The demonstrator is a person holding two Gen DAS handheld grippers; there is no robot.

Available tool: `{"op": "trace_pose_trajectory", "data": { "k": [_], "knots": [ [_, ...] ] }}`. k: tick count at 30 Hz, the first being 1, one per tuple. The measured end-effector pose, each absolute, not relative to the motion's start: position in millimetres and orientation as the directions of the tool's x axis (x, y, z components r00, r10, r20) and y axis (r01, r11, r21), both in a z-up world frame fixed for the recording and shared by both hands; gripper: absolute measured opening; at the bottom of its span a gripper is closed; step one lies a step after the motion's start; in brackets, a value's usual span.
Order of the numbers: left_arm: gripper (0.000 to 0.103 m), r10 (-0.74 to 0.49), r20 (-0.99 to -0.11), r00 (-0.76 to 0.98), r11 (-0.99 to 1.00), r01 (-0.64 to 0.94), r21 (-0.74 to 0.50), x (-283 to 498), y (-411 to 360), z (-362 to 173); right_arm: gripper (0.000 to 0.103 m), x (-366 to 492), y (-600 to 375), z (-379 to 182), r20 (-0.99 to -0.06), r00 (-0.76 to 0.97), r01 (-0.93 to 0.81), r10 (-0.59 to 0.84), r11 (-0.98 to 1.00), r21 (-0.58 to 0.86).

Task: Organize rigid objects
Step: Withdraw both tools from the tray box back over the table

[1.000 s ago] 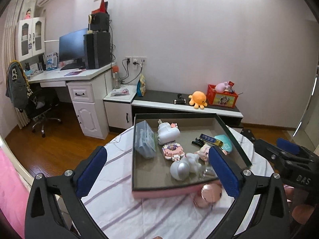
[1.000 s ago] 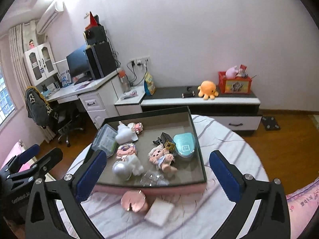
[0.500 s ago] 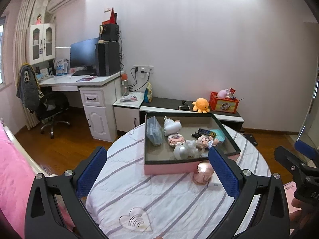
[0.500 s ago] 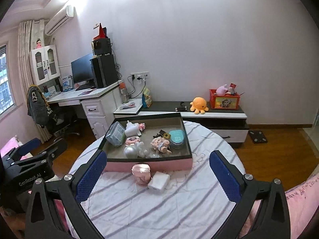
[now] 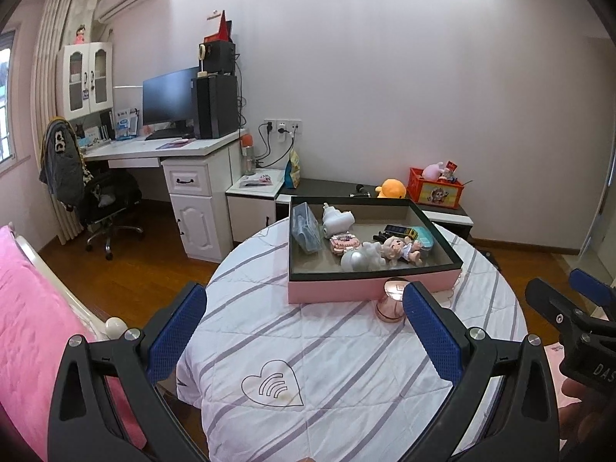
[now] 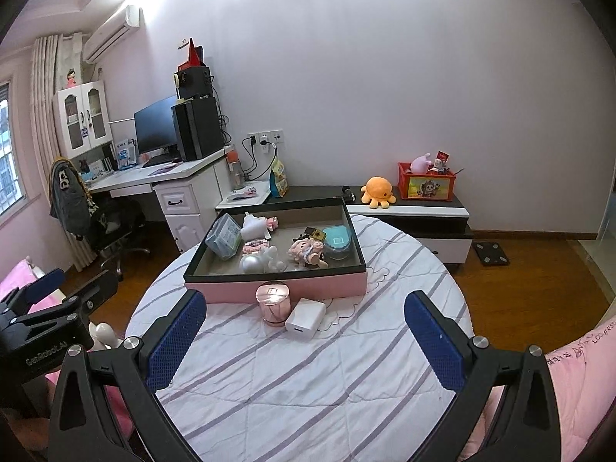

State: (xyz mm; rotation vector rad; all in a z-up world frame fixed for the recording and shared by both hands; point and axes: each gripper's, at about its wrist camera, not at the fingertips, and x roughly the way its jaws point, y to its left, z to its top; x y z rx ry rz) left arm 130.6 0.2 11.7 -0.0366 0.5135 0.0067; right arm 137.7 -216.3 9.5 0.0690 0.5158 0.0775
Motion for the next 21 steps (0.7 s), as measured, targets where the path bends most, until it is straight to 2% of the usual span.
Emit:
{"op": "trace_pose_trajectory", "data": {
  "k": [21],
  "knots": [
    [0.103, -0.004, -0.491, 0.871, 0.999, -0.015, -0.034, 128.0, -0.5, 13.7, 0.103, 134.2, -212.6, 11.0, -0.494, 0.864, -0.057, 0.091, 0.995, 0.084]
  ]
}}
